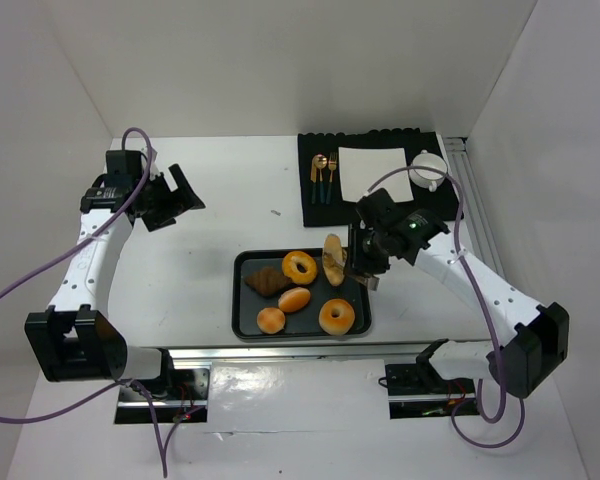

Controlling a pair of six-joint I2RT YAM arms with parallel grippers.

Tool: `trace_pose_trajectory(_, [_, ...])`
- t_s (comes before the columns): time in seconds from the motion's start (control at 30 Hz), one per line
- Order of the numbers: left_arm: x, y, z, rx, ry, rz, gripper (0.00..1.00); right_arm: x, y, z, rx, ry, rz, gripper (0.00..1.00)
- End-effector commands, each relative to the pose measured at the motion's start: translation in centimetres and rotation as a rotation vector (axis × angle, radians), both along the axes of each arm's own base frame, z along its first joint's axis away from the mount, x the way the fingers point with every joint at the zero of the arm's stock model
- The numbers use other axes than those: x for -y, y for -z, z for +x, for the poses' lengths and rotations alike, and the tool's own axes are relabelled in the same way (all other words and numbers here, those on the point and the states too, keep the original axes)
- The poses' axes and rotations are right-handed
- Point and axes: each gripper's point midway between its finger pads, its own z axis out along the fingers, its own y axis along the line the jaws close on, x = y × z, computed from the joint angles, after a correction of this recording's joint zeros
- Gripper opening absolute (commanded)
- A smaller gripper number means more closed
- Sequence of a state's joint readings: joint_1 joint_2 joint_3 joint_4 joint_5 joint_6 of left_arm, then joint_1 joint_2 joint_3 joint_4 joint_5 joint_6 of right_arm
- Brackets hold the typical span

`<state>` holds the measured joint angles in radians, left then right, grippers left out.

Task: Place the bread

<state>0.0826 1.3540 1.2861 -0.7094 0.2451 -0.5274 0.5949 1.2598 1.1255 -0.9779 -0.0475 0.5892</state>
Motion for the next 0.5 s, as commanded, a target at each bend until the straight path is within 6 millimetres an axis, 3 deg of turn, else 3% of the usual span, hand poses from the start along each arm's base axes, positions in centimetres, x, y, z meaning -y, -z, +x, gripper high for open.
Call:
trace_pose_trajectory(0.0, [-0.1, -0.3, 0.7, 0.024, 0.003, 0.000, 0.99, -0.1, -3.7, 2.2, 0.118, 0.017, 0.015, 0.38])
trace_pose_trajectory(0.17, [0.0, 0.0, 0.7, 0.015, 0.009, -0.008, 0.99, 0.2, -6.5, 4.3, 0.213, 0.023, -0.021, 0.38])
trace_pose_trajectory(0.23, [0.0, -0.1, 0.9, 0.024, 0.009, -0.007, 0.99, 1.5, -7.7, 6.5, 0.290, 0.081, -0.062, 0.38])
trace_pose_trajectory(0.27, [0.0, -0.1, 0.9, 0.024, 0.009, -0.007, 0.99, 1.4, -9.0, 8.4, 0.357, 0.088, -0.054, 0.38])
trace_pose_trajectory(0.3, [0.0, -0.1, 0.9, 0.024, 0.009, -0.007, 0.99, 2.6, -9.7, 10.2, 0.400, 0.136, -0.070, 0.38])
trace_pose_trajectory(0.33, [0.1, -0.2, 0.9, 0.025, 0.015, -0.014, 0.99, 2.8, -9.6, 11.9, 0.415, 0.145, -0.080, 0.38])
trace_pose_trajectory(0.4, [0.3, -0.2, 0.9, 0.026, 0.022, -0.022, 0.99, 3.2, -11.3, 15.6, 0.512, 0.172, -0.074, 0.38])
trace_pose_trajectory(0.43, [0.3, -0.2, 0.9, 0.026, 0.022, -0.022, 0.99, 4.0, -10.5, 17.6, 0.509, 0.198, -0.094, 0.38])
trace_pose_trajectory(0.47, [0.3, -0.2, 0.9, 0.026, 0.022, -0.022, 0.99, 4.1, -11.5, 19.6, 0.562, 0.199, -0.082, 0.38])
